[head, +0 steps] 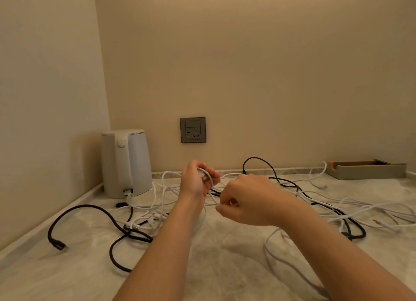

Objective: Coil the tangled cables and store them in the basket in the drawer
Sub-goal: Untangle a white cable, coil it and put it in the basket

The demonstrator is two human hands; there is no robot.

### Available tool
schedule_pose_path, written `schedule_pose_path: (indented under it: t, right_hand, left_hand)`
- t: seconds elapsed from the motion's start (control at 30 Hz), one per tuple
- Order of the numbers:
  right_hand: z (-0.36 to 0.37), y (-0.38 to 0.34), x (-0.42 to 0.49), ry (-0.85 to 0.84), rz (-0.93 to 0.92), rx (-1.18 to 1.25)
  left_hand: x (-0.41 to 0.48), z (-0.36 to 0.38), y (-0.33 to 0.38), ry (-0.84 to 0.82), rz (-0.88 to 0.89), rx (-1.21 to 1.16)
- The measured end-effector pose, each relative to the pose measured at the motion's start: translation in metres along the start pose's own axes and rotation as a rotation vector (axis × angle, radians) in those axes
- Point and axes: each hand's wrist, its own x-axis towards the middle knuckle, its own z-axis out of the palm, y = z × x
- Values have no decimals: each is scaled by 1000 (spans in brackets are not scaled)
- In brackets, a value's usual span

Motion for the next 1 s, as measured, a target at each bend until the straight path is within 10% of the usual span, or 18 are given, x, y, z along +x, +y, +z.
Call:
schedule_pose_path:
  t: [0.37,1.0]
  right_hand:
    - [15,24,5,392,54,112]
    - [47,43,14,315,275,1425]
  left_hand:
    - [-11,2,-9,-292,15,678]
    - [-19,1,5,-791,-424,398]
